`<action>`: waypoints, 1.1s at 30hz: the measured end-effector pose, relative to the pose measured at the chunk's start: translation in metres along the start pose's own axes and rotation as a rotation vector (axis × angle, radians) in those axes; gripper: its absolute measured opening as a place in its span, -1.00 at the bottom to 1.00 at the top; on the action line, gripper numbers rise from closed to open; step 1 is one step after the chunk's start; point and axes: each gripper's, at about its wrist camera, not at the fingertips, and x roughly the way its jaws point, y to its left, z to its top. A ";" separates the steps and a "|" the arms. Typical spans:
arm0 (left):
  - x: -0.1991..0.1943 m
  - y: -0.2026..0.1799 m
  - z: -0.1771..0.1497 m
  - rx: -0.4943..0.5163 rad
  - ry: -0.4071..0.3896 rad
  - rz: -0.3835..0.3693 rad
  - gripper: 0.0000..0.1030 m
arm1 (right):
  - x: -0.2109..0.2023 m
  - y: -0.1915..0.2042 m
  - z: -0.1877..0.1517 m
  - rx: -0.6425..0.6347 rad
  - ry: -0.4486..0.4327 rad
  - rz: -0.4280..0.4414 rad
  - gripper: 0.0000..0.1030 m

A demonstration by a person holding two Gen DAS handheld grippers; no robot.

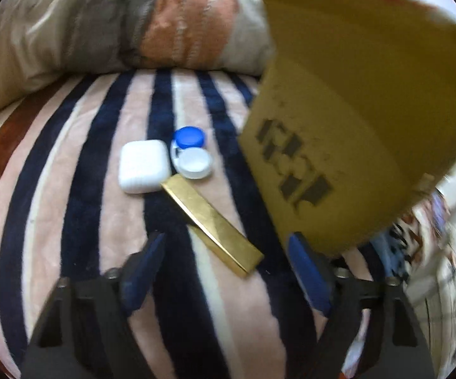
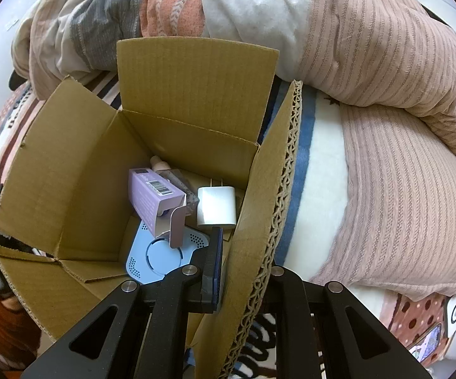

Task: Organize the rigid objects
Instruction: 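Return the left tool and grasp the gold bar upright, then carry the gold bar into the box and release it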

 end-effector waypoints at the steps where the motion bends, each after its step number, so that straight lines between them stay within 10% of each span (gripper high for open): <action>1: 0.002 0.000 0.000 -0.005 -0.002 0.013 0.01 | 0.000 0.000 0.000 0.000 0.000 0.001 -0.82; 19: -0.013 0.033 -0.006 -0.023 -0.006 -0.042 -0.18 | 0.001 -0.004 -0.003 0.005 -0.007 0.017 -0.82; 24: 0.002 0.015 -0.002 0.000 -0.004 0.040 -0.18 | 0.000 -0.004 -0.002 -0.001 -0.002 0.015 -0.82; 29: -0.001 0.022 -0.002 -0.024 -0.026 0.081 -0.67 | 0.001 -0.003 -0.002 -0.001 -0.002 0.015 -0.82; 33: -0.018 0.031 0.000 0.005 -0.057 0.089 -0.71 | 0.001 -0.005 -0.002 0.003 -0.004 0.020 -0.82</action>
